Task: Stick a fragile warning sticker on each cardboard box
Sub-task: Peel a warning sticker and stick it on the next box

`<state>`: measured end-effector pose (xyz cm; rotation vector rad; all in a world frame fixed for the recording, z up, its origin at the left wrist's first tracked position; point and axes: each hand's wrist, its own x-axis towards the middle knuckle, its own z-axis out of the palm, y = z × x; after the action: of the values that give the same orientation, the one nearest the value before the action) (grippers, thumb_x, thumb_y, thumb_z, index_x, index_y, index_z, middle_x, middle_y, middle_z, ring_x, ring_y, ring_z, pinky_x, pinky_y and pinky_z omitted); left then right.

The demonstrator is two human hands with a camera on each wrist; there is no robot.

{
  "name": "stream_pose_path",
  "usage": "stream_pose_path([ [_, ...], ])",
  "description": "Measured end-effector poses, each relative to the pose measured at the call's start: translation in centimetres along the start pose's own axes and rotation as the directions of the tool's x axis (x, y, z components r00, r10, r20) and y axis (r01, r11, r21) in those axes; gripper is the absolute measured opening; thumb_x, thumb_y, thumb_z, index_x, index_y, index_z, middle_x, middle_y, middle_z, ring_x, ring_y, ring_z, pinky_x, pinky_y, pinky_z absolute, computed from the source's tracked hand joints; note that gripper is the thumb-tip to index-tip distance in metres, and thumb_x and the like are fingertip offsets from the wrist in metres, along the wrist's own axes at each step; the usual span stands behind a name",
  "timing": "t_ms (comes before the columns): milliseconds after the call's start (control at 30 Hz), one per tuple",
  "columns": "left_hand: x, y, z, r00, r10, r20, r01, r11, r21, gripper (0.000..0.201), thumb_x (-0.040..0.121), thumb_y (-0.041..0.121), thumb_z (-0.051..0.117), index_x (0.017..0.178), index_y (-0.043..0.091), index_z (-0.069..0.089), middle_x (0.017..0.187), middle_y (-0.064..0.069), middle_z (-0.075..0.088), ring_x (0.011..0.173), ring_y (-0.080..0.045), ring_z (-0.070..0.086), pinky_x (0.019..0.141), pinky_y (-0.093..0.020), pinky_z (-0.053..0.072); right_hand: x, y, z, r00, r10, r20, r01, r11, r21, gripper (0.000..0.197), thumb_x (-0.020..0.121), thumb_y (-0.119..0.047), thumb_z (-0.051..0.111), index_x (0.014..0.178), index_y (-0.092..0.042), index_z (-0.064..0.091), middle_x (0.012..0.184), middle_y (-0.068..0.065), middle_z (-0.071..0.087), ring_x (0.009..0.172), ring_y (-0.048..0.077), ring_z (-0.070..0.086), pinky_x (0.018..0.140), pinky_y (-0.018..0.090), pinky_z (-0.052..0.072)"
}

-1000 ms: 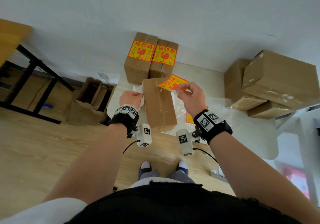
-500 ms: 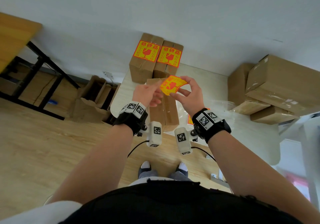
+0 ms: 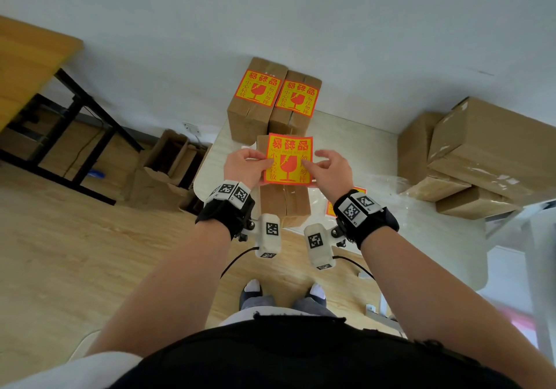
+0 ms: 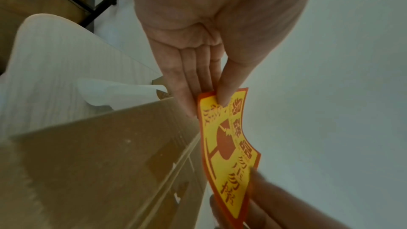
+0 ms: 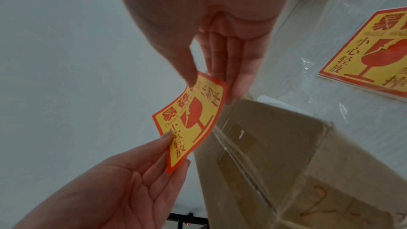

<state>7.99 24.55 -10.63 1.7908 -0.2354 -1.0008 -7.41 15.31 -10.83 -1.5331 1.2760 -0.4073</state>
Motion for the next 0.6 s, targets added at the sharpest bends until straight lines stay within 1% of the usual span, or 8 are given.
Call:
stream_pose_path([
  [67,-0.2,-0.4,-0.1,1.0,-0.018,-0.02,0.018,1.0,-0.021,0.015,0.084,0.01,0.075,0.081,0.012,0.061,0.099,-0.019,0.072,0.084,-0.032,0.073,0.069,-0.044,0.062,0.1,0.2,0.0,1.0,0.006,-0.009,-0.007,0.997,-0.076,0.019,0.087,-0.021,0.07,0.104,-0.011,0.068,0.089,0.009,0.073,0.078,0.022,0.073,0.068,0.039,0.062],
  [100,-0.3,-0.5,-0.2,0.999,-0.026,-0.032,0.026,0.999,-0.021,0.014,0.085,0.012,0.075,0.082,0.012,0.061,0.1,-0.018,0.072,0.083,-0.031,0.073,0.065,-0.041,0.062,0.2,0.4,0.1,1.0,0.0,-0.008,-0.001,0.995,-0.101,0.007,0.087,-0.016,0.069,0.094,-0.014,0.07,0.085,0.008,0.073,0.078,0.023,0.073,0.068,0.039,0.062],
  [133,-0.4,-0.7,-0.3,0.999,-0.027,-0.044,0.026,1.0,-0.009,0.014,0.085,0.014,0.075,0.082,0.014,0.061,0.099,-0.017,0.072,0.083,-0.031,0.073,0.063,-0.04,0.062,0.2,0.5,0.2,1.0,-0.009,-0.007,0.008,0.993,-0.122,0.004,0.086,-0.015,0.069,0.085,-0.019,0.07,0.082,0.007,0.073,0.077,0.024,0.073,0.068,0.04,0.062],
  [200,-0.4,-1.0,-0.4,0.995,0.012,-0.097,-0.005,0.997,0.072,0.015,0.086,0.019,0.075,0.08,0.018,0.061,0.095,-0.013,0.073,0.081,-0.028,0.073,0.061,-0.039,0.062,0.5,0.8,0.7,1.0,-0.02,-0.005,0.018,0.987,-0.158,0.014,0.084,-0.018,0.071,0.075,-0.028,0.066,0.079,0.004,0.073,0.076,0.022,0.072,0.072,0.042,0.061],
  [267,-0.4,-1.4,-0.3,0.982,0.089,-0.165,-0.06,0.983,0.176,0.016,0.086,0.022,0.074,0.077,0.022,0.061,0.087,-0.007,0.072,0.078,-0.023,0.073,0.059,-0.038,0.062,0.4,0.6,1.1,0.999,-0.038,-0.01,0.036,0.984,-0.175,0.011,0.084,-0.02,0.071,0.077,-0.028,0.066,0.078,0.002,0.072,0.077,0.021,0.071,0.075,0.043,0.06],
  [333,-0.2,-1.8,-0.2,0.968,0.147,-0.202,-0.093,0.963,0.254,0.016,0.084,0.026,0.075,0.074,0.026,0.061,0.08,0.001,0.071,0.076,-0.019,0.072,0.063,-0.04,0.062,0.4,0.5,1.4,0.997,-0.074,-0.03,0.067,0.979,-0.195,0.005,0.086,-0.02,0.07,0.084,-0.024,0.068,0.08,0.001,0.071,0.077,0.02,0.068,0.077,0.041,0.059],
  [433,-0.2,-2.0,-0.2,0.958,0.159,-0.238,-0.089,0.956,0.28,0.014,0.078,0.035,0.076,0.074,0.028,0.065,0.076,0.009,0.071,0.074,-0.015,0.071,0.07,-0.042,0.061,0.4,0.7,1.4,0.994,-0.098,-0.05,0.085,0.973,-0.216,0.007,0.088,-0.019,0.068,0.085,-0.025,0.067,0.08,0.002,0.07,0.077,0.021,0.068,0.076,0.042,0.058],
  [600,0.3,-1.9,-0.3,0.962,0.18,-0.204,-0.095,0.924,0.371,0.013,0.082,0.037,0.074,0.079,0.025,0.069,0.078,0.011,0.07,0.075,-0.013,0.069,0.076,-0.034,0.058,0.7,1.4,1.1,0.996,-0.077,-0.043,0.067,0.977,-0.205,0.008,0.087,-0.02,0.068,0.085,-0.027,0.066,0.079,0.003,0.072,0.077,0.021,0.07,0.075,0.044,0.059],
])
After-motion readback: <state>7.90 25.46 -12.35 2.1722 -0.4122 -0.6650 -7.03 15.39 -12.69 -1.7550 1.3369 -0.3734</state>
